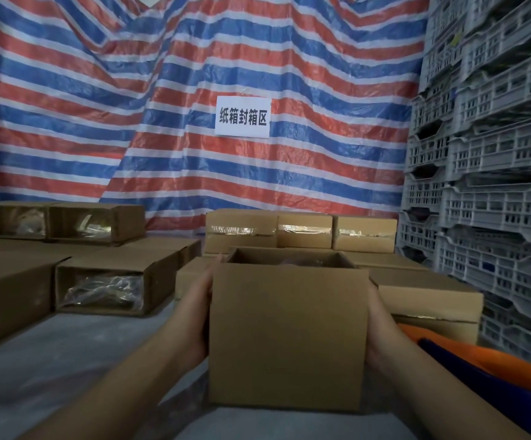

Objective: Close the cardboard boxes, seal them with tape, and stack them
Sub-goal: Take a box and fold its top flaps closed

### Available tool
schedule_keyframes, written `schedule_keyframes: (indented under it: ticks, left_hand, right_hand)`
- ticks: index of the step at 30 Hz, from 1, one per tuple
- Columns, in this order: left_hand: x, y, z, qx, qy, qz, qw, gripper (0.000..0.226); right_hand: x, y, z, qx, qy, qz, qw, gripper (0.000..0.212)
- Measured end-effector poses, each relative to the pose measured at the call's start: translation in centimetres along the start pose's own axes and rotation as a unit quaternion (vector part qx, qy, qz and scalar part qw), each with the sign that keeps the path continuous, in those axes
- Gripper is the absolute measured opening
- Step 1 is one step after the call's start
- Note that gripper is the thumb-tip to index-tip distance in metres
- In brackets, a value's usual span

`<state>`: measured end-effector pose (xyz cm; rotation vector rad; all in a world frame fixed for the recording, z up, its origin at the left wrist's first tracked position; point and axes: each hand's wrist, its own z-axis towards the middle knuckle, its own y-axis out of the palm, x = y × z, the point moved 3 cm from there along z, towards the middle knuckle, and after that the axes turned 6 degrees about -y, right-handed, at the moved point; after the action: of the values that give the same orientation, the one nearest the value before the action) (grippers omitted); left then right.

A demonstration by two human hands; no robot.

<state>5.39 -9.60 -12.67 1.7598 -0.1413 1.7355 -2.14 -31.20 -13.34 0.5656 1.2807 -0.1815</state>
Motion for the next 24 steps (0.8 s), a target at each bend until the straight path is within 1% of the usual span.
schedule_keyframes:
  ticks: [2,5,7,9,13,17,19,21,22,24]
  left_hand:
    - [0.0,0.0,0.0,-0.011,-0.004,0.001,1.0,0.041]
    - [0.0,0.3,-0.2,-0.024,-0.006,0.013,1.0,0.03]
    - [-0.1,0.4,-0.3,-0.016,-0.02,0.019,0.999,0.028]
    - [-0.2,0.6,-0.4,-0.006,-0.037,0.026,0.999,0.026]
    - [0.0,0.8,-0.5,0.004,-0.054,0.033,0.998,0.028]
    - [0.0,0.5,-0.6,0.016,-0.065,0.039,0.997,0.026]
    - [0.0,0.3,-0.3,0.025,-0.055,0.039,0.997,0.036]
    - [0.2,0.2,-0.1,0.037,-0.025,0.048,0.998,0.055]
    - [0.5,0.2,-0.1,0.046,0.0,0.058,0.997,0.054]
    - [0.9,0.0,-0.2,0.06,0.041,0.078,0.994,0.037]
  right_hand:
    - [0.0,0.2,-0.2,-0.003,0.008,0.005,1.0,0.064]
    - [-0.1,0.2,-0.4,0.013,0.026,0.023,0.999,0.054]
    - [0.0,0.2,-0.4,0.023,0.032,0.027,0.999,0.053]
    - [0.0,0.3,-0.4,0.022,0.032,0.027,0.999,0.056]
    - [0.1,0.2,-0.3,-0.005,0.01,0.016,1.0,0.073]
    - [0.0,0.0,-0.3,-0.019,-0.012,0.002,1.0,0.071]
    - [-0.2,-0.1,-0.4,-0.023,-0.014,0.002,1.0,0.068]
    - [-0.2,-0.1,-0.6,-0.023,-0.015,-0.003,1.0,0.068]
    - [-0.2,-0.1,-0.6,-0.024,-0.013,-0.002,1.0,0.068]
    - [-0.2,-0.1,-0.6,-0.026,-0.009,0.005,1.0,0.067]
